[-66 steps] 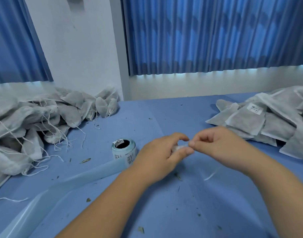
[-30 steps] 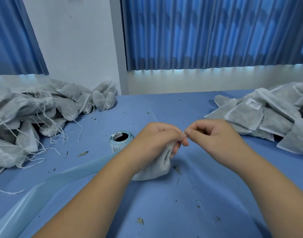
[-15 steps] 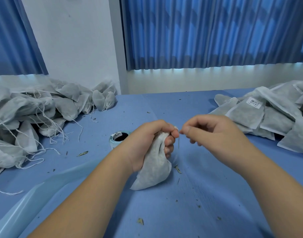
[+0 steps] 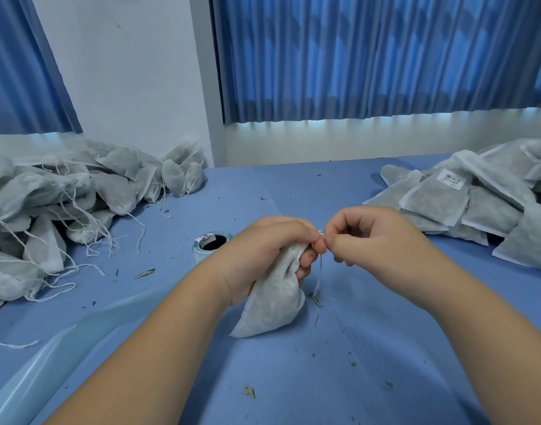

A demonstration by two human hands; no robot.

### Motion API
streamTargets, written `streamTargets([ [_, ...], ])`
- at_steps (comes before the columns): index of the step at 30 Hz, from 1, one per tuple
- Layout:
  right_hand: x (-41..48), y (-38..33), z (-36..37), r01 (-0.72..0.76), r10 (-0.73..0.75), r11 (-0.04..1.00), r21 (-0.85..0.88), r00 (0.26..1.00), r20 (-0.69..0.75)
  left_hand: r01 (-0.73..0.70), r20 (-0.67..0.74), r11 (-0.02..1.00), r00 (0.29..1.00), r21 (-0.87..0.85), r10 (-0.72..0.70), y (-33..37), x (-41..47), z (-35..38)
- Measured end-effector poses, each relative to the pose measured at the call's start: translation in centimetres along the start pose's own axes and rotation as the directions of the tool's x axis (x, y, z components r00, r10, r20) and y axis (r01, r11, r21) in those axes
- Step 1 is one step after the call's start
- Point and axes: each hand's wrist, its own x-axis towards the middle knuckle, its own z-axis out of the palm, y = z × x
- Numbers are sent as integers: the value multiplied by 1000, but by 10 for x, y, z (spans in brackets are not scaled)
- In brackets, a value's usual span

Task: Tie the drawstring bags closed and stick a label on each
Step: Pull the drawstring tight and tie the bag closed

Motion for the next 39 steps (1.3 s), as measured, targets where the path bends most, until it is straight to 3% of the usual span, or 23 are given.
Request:
streamTargets([
  [9,0,1,-3,19,-17,999,-27,997,78,-16,-43,998,999,62,18,3,-3,0],
  [22,0,2,-5,22,-19,999,-27,997,78,-43,-160,990,985,131,64,1,-2,2],
  [27,2,4,-9,5,-5,999,-37,1000,1,-55,-174,993,982,101,72,3,-3,2],
  [34,3,3,-1,41,-35,986,162,999,-38,-64,-243,987,965,147,99,0,-1,6],
  [39,4,4,0,62,-51,990,123,995,-90,-55,-274,978,955,203,111,1,-2,7],
])
